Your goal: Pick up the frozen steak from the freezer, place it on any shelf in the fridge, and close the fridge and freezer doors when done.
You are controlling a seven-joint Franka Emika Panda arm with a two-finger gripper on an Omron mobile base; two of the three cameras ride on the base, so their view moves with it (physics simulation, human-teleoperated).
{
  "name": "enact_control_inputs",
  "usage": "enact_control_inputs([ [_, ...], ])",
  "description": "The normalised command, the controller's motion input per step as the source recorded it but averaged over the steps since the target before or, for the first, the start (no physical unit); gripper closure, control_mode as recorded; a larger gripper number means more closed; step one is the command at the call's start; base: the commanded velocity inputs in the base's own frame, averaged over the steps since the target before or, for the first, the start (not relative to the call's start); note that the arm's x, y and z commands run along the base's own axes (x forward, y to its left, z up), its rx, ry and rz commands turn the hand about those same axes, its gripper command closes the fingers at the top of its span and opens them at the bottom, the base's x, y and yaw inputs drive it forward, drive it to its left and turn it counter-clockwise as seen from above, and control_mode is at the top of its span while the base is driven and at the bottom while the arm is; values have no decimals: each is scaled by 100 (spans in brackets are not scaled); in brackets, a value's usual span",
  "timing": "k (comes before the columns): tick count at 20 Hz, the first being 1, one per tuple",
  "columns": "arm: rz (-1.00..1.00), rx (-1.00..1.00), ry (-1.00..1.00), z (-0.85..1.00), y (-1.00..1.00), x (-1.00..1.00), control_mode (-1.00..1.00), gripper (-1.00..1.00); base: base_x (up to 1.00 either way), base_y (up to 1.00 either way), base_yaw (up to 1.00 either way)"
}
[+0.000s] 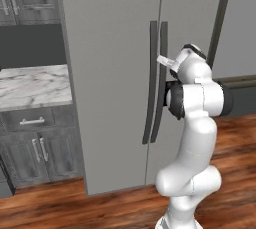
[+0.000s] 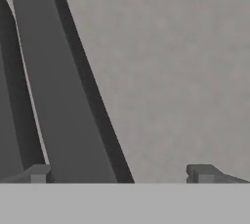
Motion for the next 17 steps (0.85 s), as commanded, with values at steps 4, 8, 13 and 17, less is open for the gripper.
enact_control_inputs([
  [4, 0, -3, 0, -9, 0, 100, -100, -100, 0, 0, 0],
  [8, 1, -2, 5, -5, -2, 100, -100, -100, 0, 0, 0],
  [13, 2, 1, 2, 20, -6, 58, -100, -100, 0, 0, 0],
  [17, 0, 11, 11, 9, -2, 100, -100, -100, 0, 0, 0],
])
